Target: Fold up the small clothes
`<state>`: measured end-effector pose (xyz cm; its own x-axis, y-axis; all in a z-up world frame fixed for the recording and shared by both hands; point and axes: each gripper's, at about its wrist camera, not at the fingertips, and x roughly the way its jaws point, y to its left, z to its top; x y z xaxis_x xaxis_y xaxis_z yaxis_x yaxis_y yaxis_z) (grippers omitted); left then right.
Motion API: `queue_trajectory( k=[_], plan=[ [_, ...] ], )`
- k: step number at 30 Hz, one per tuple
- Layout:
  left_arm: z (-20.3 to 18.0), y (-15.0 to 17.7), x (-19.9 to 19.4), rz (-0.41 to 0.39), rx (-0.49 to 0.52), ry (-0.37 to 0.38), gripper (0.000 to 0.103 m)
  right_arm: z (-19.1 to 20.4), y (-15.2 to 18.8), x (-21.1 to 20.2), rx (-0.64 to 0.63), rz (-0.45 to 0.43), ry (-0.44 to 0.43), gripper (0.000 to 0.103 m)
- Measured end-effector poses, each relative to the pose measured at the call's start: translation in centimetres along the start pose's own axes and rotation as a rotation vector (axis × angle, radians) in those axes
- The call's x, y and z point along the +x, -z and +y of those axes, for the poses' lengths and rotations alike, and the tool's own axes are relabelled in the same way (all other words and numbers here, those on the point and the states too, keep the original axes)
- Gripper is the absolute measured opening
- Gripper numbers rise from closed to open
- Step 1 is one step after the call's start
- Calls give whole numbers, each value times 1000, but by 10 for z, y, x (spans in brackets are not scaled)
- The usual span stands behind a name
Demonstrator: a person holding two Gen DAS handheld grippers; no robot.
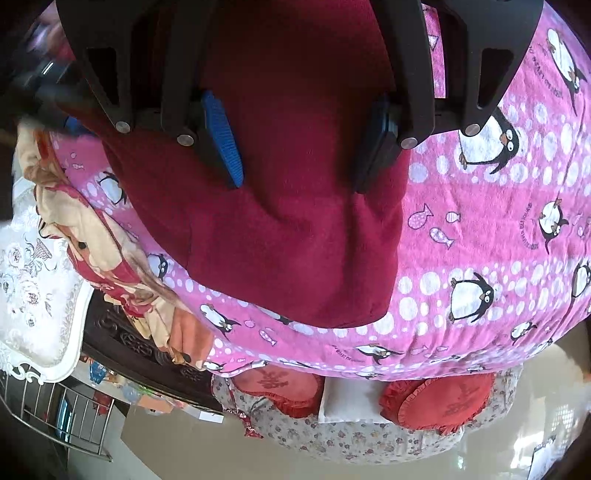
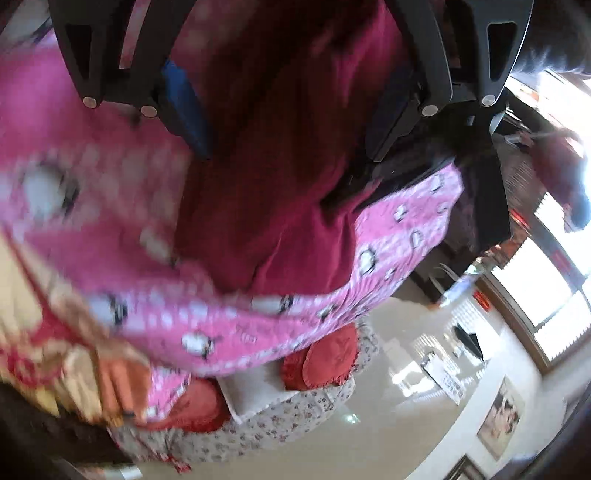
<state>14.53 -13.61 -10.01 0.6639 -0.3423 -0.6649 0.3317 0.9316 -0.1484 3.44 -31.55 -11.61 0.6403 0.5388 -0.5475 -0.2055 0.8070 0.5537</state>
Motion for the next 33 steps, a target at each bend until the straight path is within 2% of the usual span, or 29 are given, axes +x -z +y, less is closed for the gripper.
queue_trajectory(
  k=[3,6,8,10,12,13,15,18,19,20,23,24,26,29,31,32,33],
  plan=[
    [-1,0,0,1,3,-5,61,-11,16,11,54,6,-28,85],
    [1,-4,-4,29,-6,7,61,-14,17,16,75,9,-62,85],
    [9,-15,-18,62,-34,64,61,-11,14,15,72,11,-73,86],
    [25,-22,-37,44,-76,125,63,-8,11,14,71,0,-101,86],
    [44,-28,-49,20,-84,133,84,-10,10,15,83,-2,-118,87],
    [52,-29,-50,18,-96,138,86,-11,11,16,88,-2,-123,87],
    [75,-22,-38,72,-177,200,86,-12,13,18,90,3,-128,87],
    [92,0,-10,214,-314,339,86,-9,16,25,62,30,-94,87],
    [94,7,-7,218,-332,375,86,-8,15,27,54,29,-87,86],
    [93,11,-13,170,-313,387,87,-6,14,27,47,26,-80,86],
    [81,17,-12,199,-291,490,91,-4,13,22,28,-22,-73,78],
    [75,18,-11,215,-282,526,96,-5,14,22,30,-32,-74,76],
    [69,18,-10,220,-286,545,97,-4,16,23,24,-36,-61,76],
    [75,19,-9,212,-357,584,98,-2,19,27,6,-38,-39,76],
    [74,18,-9,213,-374,584,97,-4,17,27,19,-31,-41,76],
    [73,16,-11,212,-374,568,90,0,15,26,5,-30,-20,75],
    [75,15,-14,211,-369,548,76,2,13,22,-12,-27,-3,70]
  ],
)
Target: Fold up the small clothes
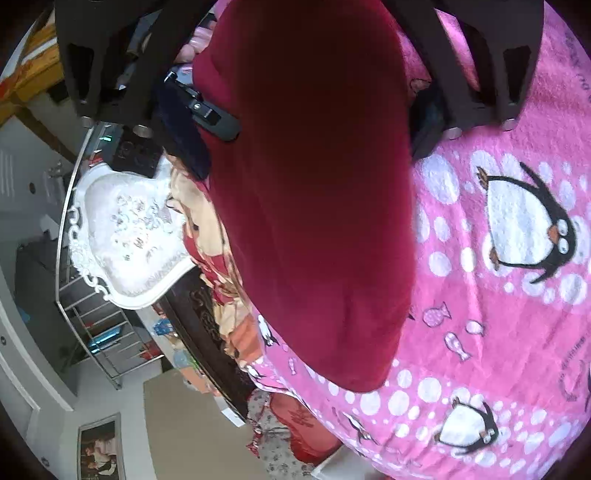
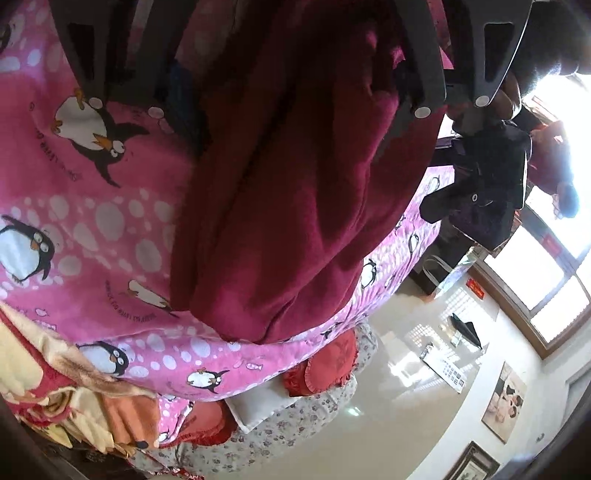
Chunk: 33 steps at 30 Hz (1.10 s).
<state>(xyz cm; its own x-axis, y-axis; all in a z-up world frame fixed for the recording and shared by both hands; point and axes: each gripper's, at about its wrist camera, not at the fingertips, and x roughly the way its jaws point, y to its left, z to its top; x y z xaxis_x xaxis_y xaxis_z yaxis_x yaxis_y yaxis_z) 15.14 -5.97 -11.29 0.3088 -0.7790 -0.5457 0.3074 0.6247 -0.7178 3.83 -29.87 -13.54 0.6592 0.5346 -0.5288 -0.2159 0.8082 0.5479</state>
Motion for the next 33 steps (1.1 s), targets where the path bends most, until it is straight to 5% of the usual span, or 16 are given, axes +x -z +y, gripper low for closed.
queue_trajectory(
  k=[2,5,17,27,33],
  plan=[
    [-1,1,-4,-1,8,-59,56,10,-9,-4,-23,16,22,60],
    [-5,2,-16,-8,38,-82,48,18,-20,-15,-23,23,19,49],
    [-18,7,-95,-142,167,-183,48,91,-30,-15,-132,-10,-25,46],
    [25,3,-148,-217,129,-287,48,142,-29,47,-202,47,-106,46],
    [48,3,-145,-215,106,-360,48,146,-20,83,-181,83,-118,46]
  ],
)
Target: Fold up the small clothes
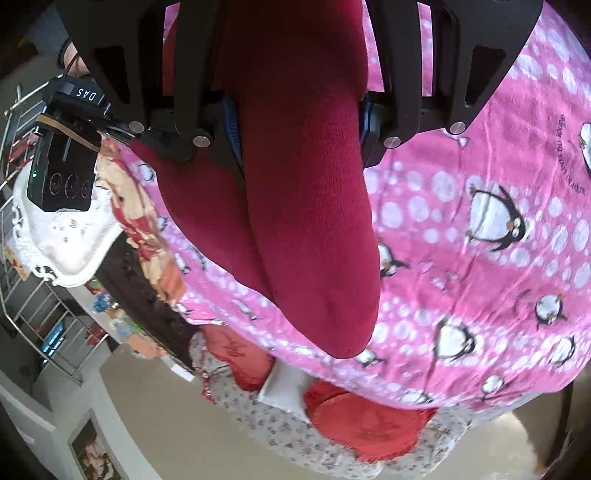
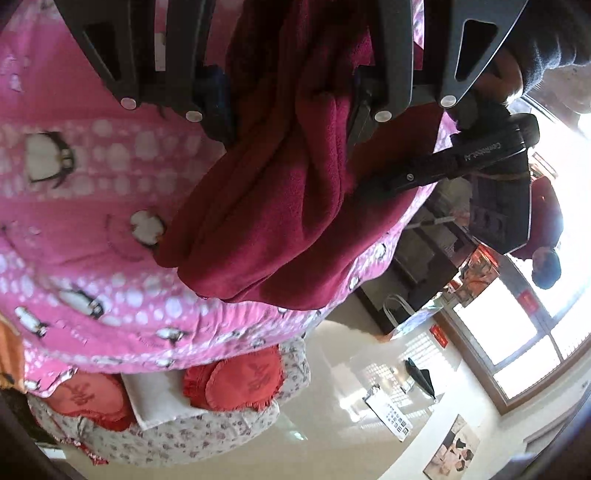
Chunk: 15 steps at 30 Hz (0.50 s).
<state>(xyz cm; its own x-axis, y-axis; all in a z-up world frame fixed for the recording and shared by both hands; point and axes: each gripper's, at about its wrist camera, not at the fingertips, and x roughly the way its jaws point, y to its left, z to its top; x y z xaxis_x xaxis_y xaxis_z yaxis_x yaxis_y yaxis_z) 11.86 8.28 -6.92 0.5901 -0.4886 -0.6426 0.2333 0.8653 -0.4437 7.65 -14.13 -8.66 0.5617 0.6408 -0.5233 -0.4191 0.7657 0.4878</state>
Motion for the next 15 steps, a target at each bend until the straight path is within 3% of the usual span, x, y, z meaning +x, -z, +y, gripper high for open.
queue_trajectory(
  k=[4,8,12,15],
  plan=[
    [13,9,15,43,-25,-34,53,-20,10,19,66,50,5,52],
    [18,11,14,56,-42,-11,57,-41,18,13,192,59,-50,56],
    [21,5,-2,58,-35,-18,57,-23,18,-12,120,39,16,56],
    [18,-3,-25,-19,-18,-49,57,8,11,-43,-27,-37,93,56]
  ],
)
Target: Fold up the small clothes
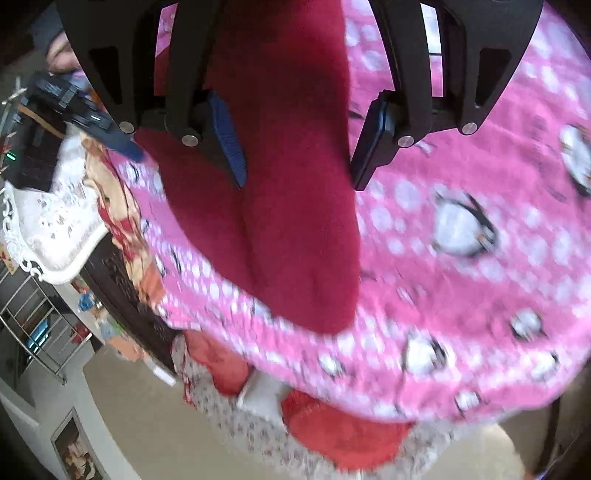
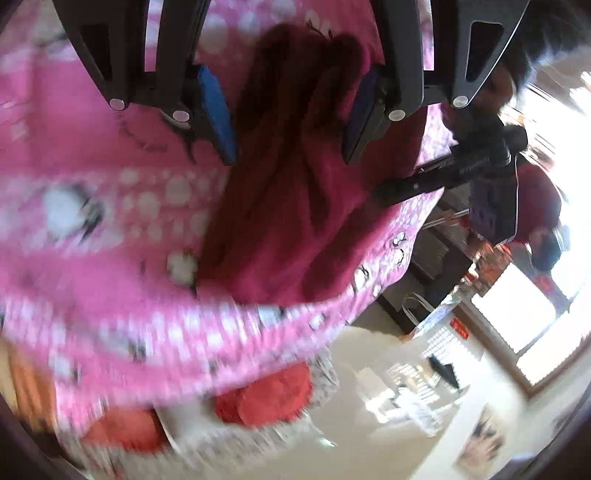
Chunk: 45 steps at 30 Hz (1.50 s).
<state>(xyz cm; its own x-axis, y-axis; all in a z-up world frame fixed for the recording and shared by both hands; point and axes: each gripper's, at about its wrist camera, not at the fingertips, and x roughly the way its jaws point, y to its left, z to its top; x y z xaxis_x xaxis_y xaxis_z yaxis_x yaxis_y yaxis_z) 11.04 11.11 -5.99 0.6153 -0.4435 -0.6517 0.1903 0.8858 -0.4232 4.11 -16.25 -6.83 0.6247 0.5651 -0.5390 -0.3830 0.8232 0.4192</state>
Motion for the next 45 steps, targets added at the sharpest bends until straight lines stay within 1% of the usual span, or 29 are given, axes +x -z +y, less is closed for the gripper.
queue_trajectory(
  k=[2,3,4,5,6,7,9,10,11,12,13,14,15,17,19,24,26,28,29,31,32,33,34,35,36,38,39,42,45],
  plan=[
    [-3,-11,-13,-67,-5,9,57,24,-6,-13,-105,-56,44,56],
    [-5,-17,-15,-87,-14,15,57,42,-8,-17,-179,-80,76,56],
    [-10,-27,-13,-91,-23,31,57,55,-10,-15,-230,-81,86,54],
    [-16,-35,-6,-81,-19,38,57,70,-10,-8,-295,-56,83,51],
    [-21,-43,2,-68,-11,42,57,82,-6,0,-354,-30,84,44],
    [-25,-50,11,-55,-8,38,57,91,-2,9,-406,-10,92,41],
    [-35,-62,44,7,24,-37,57,103,6,31,-488,33,124,40],
    [-35,-63,54,28,31,-56,57,101,12,40,-500,54,144,40],
    [-36,-62,69,60,46,-88,57,93,17,51,-496,79,185,40],
    [-36,-60,82,88,66,-125,57,83,24,58,-485,97,206,39],
    [-36,-57,93,105,82,-157,57,74,31,60,-465,105,205,38],
    [-34,-53,103,127,92,-179,60,63,36,61,-430,102,184,38],
    [-30,-49,111,145,90,-192,62,53,42,58,-391,67,146,38],
    [-27,-46,114,127,84,-193,64,50,48,56,-391,48,138,38],
    [-27,-45,119,125,95,-215,66,51,51,57,-395,42,138,38],
    [-34,-45,128,134,137,-264,68,45,53,57,-364,34,100,38],
    [-40,-46,126,149,161,-292,68,47,54,57,-370,31,106,38],
    [-47,-48,113,155,172,-311,68,50,52,59,-387,31,118,39],
    [-51,-48,101,142,171,-312,68,51,51,57,-388,35,120,39],
    [-60,-43,68,93,198,-277,68,55,46,47,-355,63,121,39],
    [-68,-34,44,54,230,-271,71,56,45,39,-322,72,113,39],
    [-72,-27,30,35,253,-282,82,55,46,26,-267,72,97,40],
    [-78,-17,15,16,280,-295,87,54,48,15,-232,62,104,40],
    [-84,-2,-1,1,308,-328,95,54,51,4,-199,51,133,41],
    [-88,9,-10,-5,329,-364,99,53,57,-9,-163,41,194,42],
    [-95,31,-23,-4,363,-435,99,52,69,-24,-119,44,295,42],
    [-99,43,-29,-12,372,-468,99,51,75,-32,-88,47,328,42],
    [-114,71,-42,-34,404,-544,99,48,97,-54,6,56,347,42],
    [-122,84,-51,-45,403,-578,99,55,112,-72,21,46,360,42]
  ],
)
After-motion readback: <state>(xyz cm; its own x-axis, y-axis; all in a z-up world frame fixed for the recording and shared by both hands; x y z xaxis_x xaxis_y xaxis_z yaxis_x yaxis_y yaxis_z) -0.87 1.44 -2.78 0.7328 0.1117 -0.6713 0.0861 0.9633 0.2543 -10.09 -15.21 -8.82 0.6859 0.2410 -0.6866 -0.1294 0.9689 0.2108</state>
